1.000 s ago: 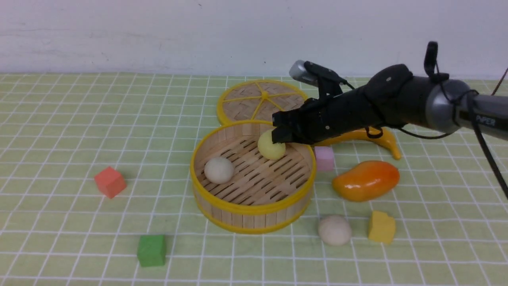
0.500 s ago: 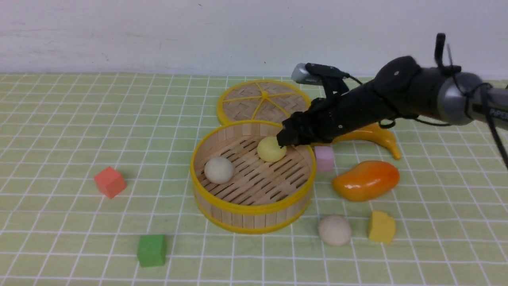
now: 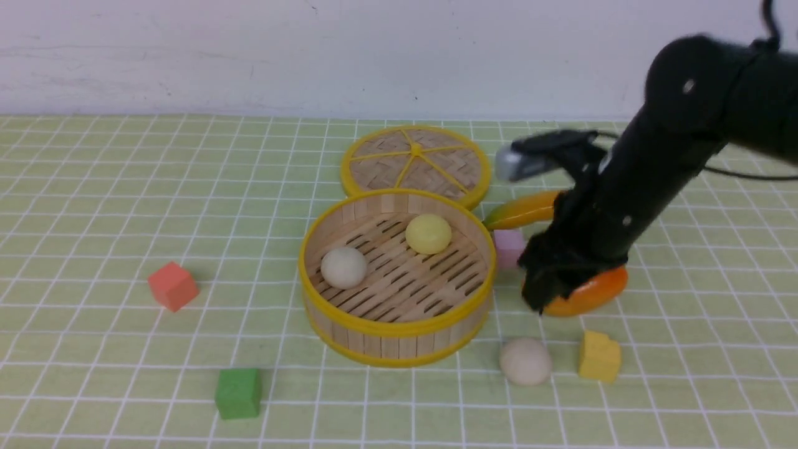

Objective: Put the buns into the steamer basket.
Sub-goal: Use the right arm to grab a steamed stuffed bun

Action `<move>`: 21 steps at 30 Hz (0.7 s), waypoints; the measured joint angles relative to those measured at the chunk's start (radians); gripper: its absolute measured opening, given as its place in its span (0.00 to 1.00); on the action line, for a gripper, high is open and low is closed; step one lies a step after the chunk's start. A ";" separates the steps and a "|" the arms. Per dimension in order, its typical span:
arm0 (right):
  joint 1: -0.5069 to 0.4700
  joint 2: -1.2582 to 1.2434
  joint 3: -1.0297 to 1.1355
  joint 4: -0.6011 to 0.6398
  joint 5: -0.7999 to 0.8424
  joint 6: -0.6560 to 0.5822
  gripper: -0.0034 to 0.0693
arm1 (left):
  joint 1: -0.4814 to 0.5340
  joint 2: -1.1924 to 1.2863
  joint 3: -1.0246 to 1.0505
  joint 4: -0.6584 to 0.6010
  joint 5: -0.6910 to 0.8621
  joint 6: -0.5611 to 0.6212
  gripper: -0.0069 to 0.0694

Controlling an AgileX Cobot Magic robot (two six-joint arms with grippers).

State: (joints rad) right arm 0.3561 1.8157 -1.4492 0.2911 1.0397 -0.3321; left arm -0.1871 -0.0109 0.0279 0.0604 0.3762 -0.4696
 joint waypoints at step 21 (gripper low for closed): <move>0.098 -0.009 0.241 -0.210 -0.341 0.325 0.38 | 0.000 0.000 0.000 0.000 0.000 0.000 0.40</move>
State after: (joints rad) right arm 0.4544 1.8067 -1.2085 0.0810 0.6988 -0.0067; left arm -0.1871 -0.0109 0.0279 0.0604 0.3762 -0.4696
